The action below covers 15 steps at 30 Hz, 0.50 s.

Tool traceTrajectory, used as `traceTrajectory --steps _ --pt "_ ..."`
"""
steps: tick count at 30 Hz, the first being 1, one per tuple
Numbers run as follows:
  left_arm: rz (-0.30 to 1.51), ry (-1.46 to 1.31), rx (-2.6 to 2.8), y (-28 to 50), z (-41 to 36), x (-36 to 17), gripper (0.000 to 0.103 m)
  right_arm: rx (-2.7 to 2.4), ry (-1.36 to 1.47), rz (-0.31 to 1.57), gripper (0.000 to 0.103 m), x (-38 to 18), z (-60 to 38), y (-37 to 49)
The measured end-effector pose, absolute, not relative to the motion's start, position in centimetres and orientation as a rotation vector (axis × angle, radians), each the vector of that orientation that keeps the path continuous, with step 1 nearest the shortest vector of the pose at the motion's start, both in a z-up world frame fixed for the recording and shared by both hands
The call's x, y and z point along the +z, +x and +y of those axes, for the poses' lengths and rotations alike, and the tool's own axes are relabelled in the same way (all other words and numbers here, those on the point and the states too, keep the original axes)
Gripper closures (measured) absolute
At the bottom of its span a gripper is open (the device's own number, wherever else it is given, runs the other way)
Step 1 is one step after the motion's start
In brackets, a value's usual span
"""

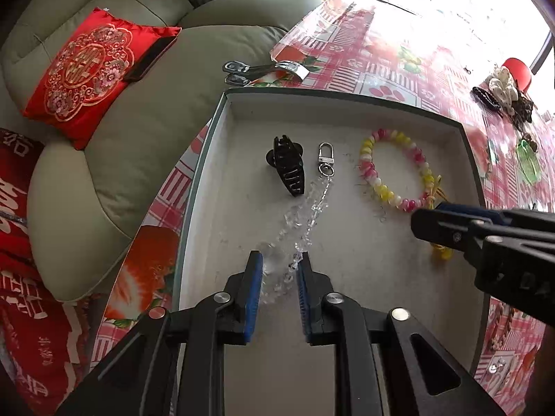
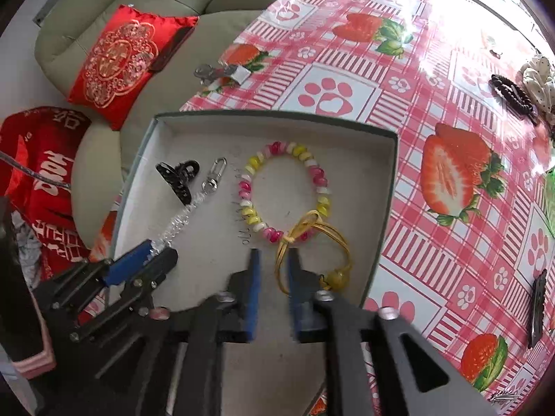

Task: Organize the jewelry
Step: 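Open both tools to release the items in the tray and withdraw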

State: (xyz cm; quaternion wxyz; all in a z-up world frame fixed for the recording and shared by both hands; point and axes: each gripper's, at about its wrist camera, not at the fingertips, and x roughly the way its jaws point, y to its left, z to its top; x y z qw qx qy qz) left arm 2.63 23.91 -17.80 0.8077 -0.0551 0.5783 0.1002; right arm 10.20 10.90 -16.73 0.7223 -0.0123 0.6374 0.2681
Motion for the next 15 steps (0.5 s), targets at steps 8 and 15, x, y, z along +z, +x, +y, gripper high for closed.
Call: traceTrajectory --steps 8,15 --pt "1.195 -0.103 0.228 2.8 23.0 -16.2 0.010 0.610 0.063 1.343 0.062 -13.5 9.2 10.5" --pt "1.187 -0.076 0.210 2.3 21.6 -15.1 0.008 0.570 0.130 1.305 0.049 -11.0 6.9 10.2"
